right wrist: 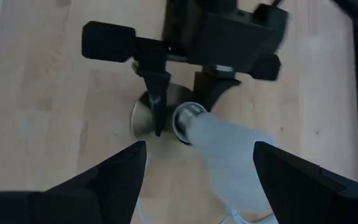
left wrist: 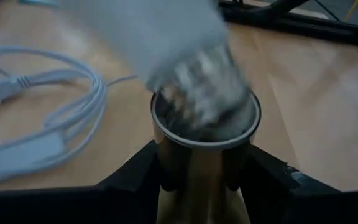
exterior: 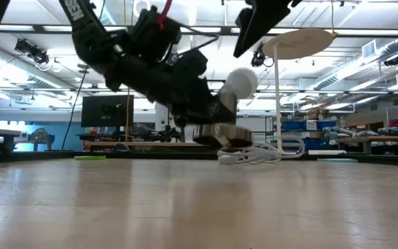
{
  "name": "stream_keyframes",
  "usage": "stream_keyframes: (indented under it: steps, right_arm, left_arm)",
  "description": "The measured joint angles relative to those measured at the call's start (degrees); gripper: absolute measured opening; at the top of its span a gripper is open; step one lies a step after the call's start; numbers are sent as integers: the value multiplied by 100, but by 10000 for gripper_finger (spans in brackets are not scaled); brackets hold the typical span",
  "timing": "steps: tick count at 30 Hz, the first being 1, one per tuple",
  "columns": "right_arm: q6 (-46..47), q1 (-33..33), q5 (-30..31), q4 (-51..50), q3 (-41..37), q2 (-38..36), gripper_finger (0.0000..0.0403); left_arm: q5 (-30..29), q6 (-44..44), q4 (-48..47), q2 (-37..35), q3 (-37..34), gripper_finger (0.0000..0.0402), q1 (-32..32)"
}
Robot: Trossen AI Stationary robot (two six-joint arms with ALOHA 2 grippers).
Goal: Screw lightbulb
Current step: Insert the lightbulb into the lamp
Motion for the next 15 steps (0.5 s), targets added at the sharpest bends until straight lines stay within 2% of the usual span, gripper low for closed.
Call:
stream_keyframes:
  steps: [7,15]
  right_arm:
    - [111,87,318,-95,1,-11,299]
    - [289,-54,302,-285,-131,-50,296]
  left_arm:
    - [-75,290,-107,-65,82,168,-46]
    - [-219,303,-282,-65,-95,168,-181]
